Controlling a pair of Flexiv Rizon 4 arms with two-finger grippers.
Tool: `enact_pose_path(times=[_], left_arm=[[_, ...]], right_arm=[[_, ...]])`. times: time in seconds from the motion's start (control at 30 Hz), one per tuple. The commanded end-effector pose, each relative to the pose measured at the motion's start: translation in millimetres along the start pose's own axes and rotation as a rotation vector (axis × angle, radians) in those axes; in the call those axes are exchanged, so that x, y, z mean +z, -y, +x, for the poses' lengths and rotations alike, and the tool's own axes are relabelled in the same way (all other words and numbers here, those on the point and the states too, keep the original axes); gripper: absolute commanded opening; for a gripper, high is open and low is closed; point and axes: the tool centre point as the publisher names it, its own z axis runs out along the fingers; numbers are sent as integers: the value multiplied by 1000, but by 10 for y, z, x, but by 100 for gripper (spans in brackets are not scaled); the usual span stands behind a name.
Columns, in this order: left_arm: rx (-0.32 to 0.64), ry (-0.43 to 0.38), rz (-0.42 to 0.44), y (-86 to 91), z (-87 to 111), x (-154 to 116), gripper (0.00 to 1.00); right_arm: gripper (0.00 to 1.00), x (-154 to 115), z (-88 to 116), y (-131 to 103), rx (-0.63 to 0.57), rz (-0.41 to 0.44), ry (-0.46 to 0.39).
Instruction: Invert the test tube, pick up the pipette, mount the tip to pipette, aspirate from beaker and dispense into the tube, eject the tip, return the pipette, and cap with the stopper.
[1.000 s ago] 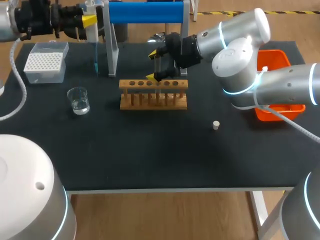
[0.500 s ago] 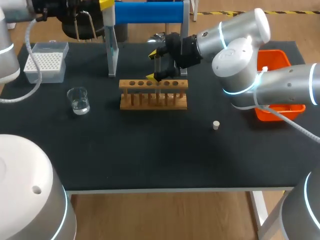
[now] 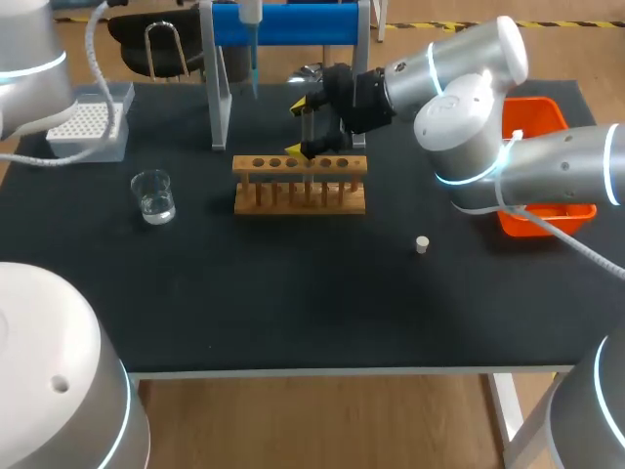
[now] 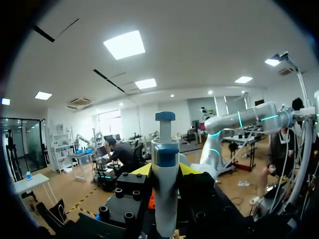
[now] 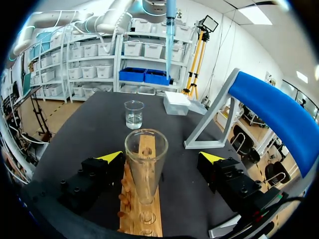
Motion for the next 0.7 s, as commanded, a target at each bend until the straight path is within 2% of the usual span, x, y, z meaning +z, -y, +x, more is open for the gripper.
enact_pose_path(times=[0.03, 0.7], left_arm=[[-15, -24, 5, 18, -79, 129, 0], [-61, -67, 19, 140, -22, 384, 0]], right_arm=[[100, -10, -5, -5, 0, 3, -3], [100, -10, -5, -5, 0, 3, -3]])
